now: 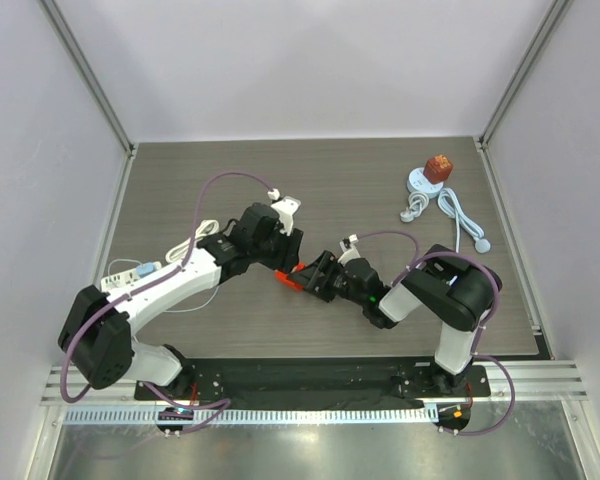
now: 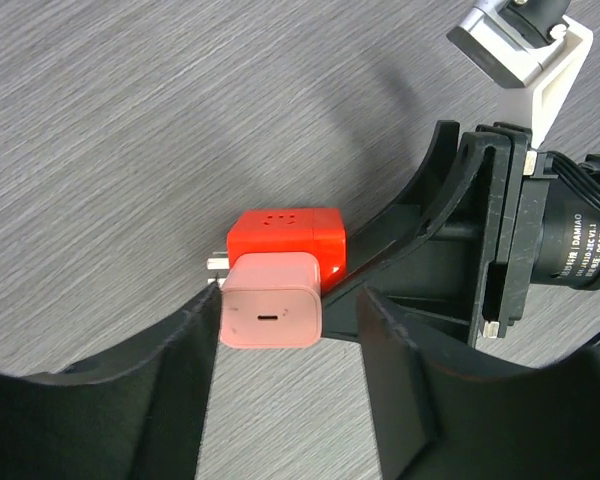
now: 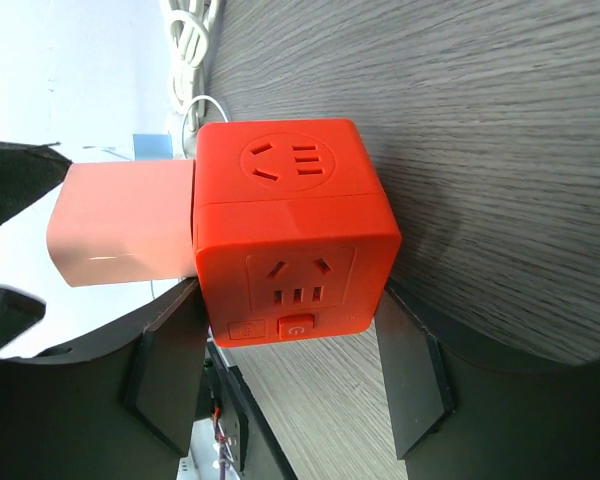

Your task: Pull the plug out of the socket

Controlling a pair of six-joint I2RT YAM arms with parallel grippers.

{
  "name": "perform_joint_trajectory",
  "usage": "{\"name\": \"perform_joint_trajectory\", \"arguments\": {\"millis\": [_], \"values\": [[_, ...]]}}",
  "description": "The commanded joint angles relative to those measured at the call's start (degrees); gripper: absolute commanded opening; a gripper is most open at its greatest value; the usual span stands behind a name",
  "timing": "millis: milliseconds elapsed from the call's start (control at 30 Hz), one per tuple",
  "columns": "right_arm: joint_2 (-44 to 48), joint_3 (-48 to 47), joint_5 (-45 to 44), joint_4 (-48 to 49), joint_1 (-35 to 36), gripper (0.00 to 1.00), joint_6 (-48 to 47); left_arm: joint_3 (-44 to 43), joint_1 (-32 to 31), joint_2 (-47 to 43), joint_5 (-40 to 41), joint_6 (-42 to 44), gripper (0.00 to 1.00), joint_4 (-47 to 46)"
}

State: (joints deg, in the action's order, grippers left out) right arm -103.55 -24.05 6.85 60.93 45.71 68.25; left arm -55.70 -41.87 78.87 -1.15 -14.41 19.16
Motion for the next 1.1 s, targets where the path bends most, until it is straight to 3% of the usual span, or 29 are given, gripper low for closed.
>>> {"name": "perform_joint_trajectory", "arguments": {"millis": [0, 167, 367, 567, 667, 767, 800, 833, 967, 1067], "values": [[-0.87, 0.85, 0.62, -0.37, -0.10, 0.01, -1.54, -1.34, -0.23, 1.37, -1.14, 0.44, 0.59, 1.58], [-0.78, 1.03, 1.15, -0.19, -0.45, 0.01, -1.19, -1.16, -0.23, 1.99, -0.79, 0.09, 0.70, 1.76], [-0.87, 1.11, 1.67, 0.42, -0.80, 0.01, -1.10, -1.86, -0.23, 4.27, -0.52, 0.00, 0.66, 2.72], [-1.48, 0.94, 2.20, 1.12, -0.89, 0.01, -0.93, -1.69, -0.23, 5.24, -1.75, -0.17, 0.55, 1.59], [-1.75, 0.94, 2.46, 1.56, -0.89, 0.01, -0.75, -1.52, -0.23, 4.89, -1.49, 0.09, 0.44, 0.97], [-1.75, 0.94, 2.29, 1.30, -0.89, 0.01, -0.84, -0.55, -0.23, 3.93, -1.75, 0.44, 0.22, -0.96], [-1.75, 0.85, 2.03, 0.69, -0.89, 0.01, -0.66, -0.29, -0.23, 3.05, -2.36, 0.88, 0.07, -1.40], [-1.75, 0.68, 1.85, 0.34, -0.89, 0.01, -0.66, 0.76, -0.15, 2.26, -2.46, 0.97, 0.00, -2.88], [0.09, -0.38, -0.96, -6.85, -0.63, 0.01, -1.79, 5.33, -0.06, -3.45, -1.06, -1.40, 0.00, -9.22], [4.13, -1.25, -6.57, -16.77, 0.25, 0.01, -4.43, 6.66, 1.60, -5.48, 0.71, -6.40, 0.00, -8.88]]}}
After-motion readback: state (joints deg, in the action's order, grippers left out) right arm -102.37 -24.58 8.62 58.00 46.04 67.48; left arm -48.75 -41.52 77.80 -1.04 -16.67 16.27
